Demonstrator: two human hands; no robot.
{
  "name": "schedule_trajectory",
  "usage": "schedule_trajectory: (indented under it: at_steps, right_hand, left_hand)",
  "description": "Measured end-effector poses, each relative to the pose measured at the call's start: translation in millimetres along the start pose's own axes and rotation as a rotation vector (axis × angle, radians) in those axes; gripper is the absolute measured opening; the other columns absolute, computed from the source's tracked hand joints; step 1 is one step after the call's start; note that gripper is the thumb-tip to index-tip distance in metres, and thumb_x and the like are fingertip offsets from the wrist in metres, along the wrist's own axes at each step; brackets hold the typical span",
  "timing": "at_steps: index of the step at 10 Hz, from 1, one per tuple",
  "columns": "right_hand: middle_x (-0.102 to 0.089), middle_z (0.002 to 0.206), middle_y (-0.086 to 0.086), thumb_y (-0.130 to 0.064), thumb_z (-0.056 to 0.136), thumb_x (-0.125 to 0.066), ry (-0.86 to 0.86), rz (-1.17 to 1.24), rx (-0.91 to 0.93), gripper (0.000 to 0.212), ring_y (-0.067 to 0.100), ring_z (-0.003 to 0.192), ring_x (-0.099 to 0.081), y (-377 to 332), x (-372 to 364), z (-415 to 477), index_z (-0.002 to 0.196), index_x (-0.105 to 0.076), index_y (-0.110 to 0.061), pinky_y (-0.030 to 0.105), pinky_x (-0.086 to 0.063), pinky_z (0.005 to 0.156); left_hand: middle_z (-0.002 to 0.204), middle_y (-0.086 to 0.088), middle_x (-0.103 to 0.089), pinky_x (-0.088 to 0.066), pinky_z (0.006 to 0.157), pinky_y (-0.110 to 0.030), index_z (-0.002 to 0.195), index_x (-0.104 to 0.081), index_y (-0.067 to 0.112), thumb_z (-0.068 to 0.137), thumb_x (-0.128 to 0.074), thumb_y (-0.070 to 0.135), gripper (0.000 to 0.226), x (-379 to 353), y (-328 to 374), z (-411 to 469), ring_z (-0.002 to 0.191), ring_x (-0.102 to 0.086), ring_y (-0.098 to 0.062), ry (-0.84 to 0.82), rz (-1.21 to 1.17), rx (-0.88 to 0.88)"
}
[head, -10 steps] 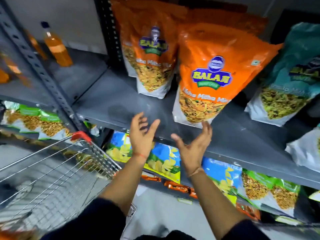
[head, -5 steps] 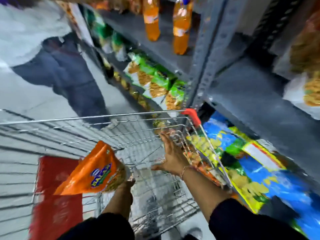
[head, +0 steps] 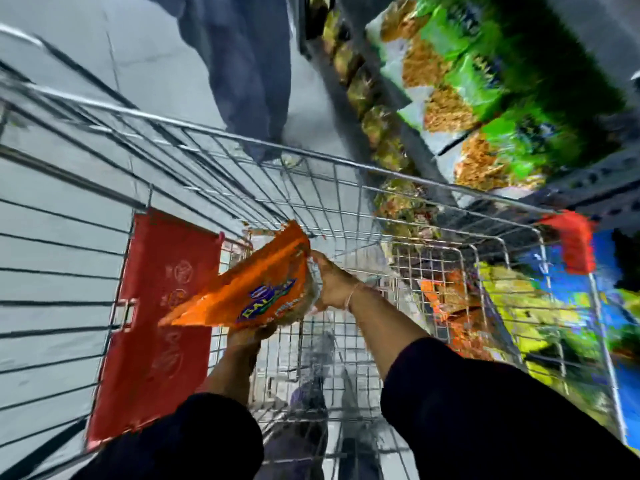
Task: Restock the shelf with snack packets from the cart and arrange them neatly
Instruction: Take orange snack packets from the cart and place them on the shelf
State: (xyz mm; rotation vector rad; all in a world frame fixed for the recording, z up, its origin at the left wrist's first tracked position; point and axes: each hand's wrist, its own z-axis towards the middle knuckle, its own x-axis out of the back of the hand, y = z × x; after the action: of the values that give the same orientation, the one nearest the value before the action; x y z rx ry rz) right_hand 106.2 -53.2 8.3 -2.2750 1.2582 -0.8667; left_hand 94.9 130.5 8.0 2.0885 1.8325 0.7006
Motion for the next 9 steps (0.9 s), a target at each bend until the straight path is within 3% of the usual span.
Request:
schedule_trajectory:
  at_steps: [1, 2, 3, 4, 5, 6, 7, 8, 9]
  right_hand:
    - [-0.063, 0.114, 0.011, -0.006, 0.078, -0.063, -0.097, 0.178, -0.078, 0.042, 0.021, 0.097, -0.059, -3, -17, 21, 0.119, -0.054, -0.007, 0.036, -0.047, 0.087]
    - [-0.062, 0.117, 0.02, -0.004, 0.081, -0.058, -0.033, 0.283, -0.103, 0.025, 0.017, 0.092, -0.052, -8, -18, 17, 0.106, -0.06, -0.007, 0.03, -0.043, 0.093]
    - [-0.057, 0.12, 0.012, 0.005, 0.072, -0.067, 0.102, 0.365, -0.066, 0.055, 0.024, 0.108, -0.055, 8, -13, -5, 0.123, -0.048, -0.003, 0.024, -0.046, 0.085]
    - [-0.056, 0.119, 0.004, 0.008, 0.068, -0.071, 0.218, 0.571, -0.036, 0.062, 0.02, 0.114, -0.052, 27, -4, -52, 0.123, -0.047, -0.006, 0.033, -0.045, 0.095]
    - [-0.053, 0.123, 0.002, 0.003, 0.069, -0.073, 0.333, 0.739, 0.008, 0.069, 0.018, 0.119, -0.048, 40, 3, -107, 0.127, -0.04, -0.016, 0.035, -0.041, 0.1]
    - [-0.048, 0.119, -0.003, -0.001, 0.073, -0.071, 0.519, 0.79, 0.104, 0.07, 0.01, 0.112, -0.043, 44, 12, -163, 0.13, -0.035, -0.017, 0.02, -0.04, 0.086]
    - [-0.055, 0.117, -0.004, 0.001, 0.073, -0.069, 0.721, 0.892, 0.265, 0.058, -0.001, 0.101, -0.055, 54, 15, -225, 0.116, -0.042, -0.027, 0.007, -0.048, 0.077]
    - [-0.06, 0.111, -0.009, -0.008, 0.072, -0.073, 0.91, 0.972, 0.373, 0.045, -0.012, 0.089, -0.06, 66, 23, -293, 0.104, -0.05, -0.029, 0.014, -0.051, 0.079]
    - [-0.062, 0.112, -0.007, -0.031, 0.062, -0.078, 1.152, 0.995, 0.458, 0.057, -0.006, 0.092, -0.061, 96, 24, -387, 0.111, -0.049, -0.027, 0.013, -0.051, 0.074]
  left_hand:
    - [0.124, -0.018, -0.044, -0.051, 0.069, -0.011, 0.13, -0.032, -0.013, 0.078, -0.044, -0.026, 0.055, 2, -3, 13, 0.091, -0.058, -0.025, -0.021, 0.08, -0.172]
    - [0.104, -0.005, -0.052, -0.045, 0.046, -0.004, 0.121, -0.044, 0.001, 0.079, -0.049, -0.021, 0.048, 3, 2, 12, 0.074, -0.058, -0.007, -0.032, 0.08, -0.221]
    - [0.107, -0.012, -0.054, -0.049, 0.054, -0.015, 0.118, -0.048, 0.0, 0.071, -0.059, -0.017, 0.051, -3, 15, 3, 0.088, -0.052, -0.022, -0.179, 0.194, -0.325]
    - [0.102, -0.008, -0.059, -0.052, 0.053, -0.014, 0.123, -0.044, 0.004, 0.07, -0.062, -0.014, 0.059, -18, 38, -16, 0.084, -0.055, -0.015, -0.386, 0.239, -0.324]
    - [0.097, 0.0, -0.061, -0.049, 0.066, -0.025, 0.117, -0.047, 0.013, 0.058, -0.064, -0.002, 0.063, -39, 50, -45, 0.091, -0.055, -0.018, -0.575, 0.26, -0.345]
    - [0.089, 0.004, -0.062, -0.044, 0.065, -0.021, 0.111, -0.047, 0.015, 0.066, -0.064, -0.005, 0.052, -60, 53, -94, 0.087, -0.054, -0.017, -0.617, 0.224, -0.355]
    - [0.075, 0.013, -0.066, -0.04, 0.07, -0.027, 0.106, -0.05, 0.016, 0.056, -0.069, 0.017, 0.053, -81, 51, -158, 0.076, -0.056, -0.008, -0.717, 0.253, -0.445]
    - [0.054, 0.023, -0.067, -0.047, 0.057, -0.007, 0.1, -0.053, 0.006, 0.057, -0.08, 0.031, 0.057, -111, 48, -220, 0.058, -0.06, 0.01, -0.84, 0.303, -0.622]
    - [0.056, 0.031, -0.066, -0.046, 0.056, -0.001, 0.092, -0.052, 0.019, 0.078, -0.06, -0.003, 0.027, -158, 27, -298, 0.059, -0.06, 0.016, -1.016, 0.395, -0.781]
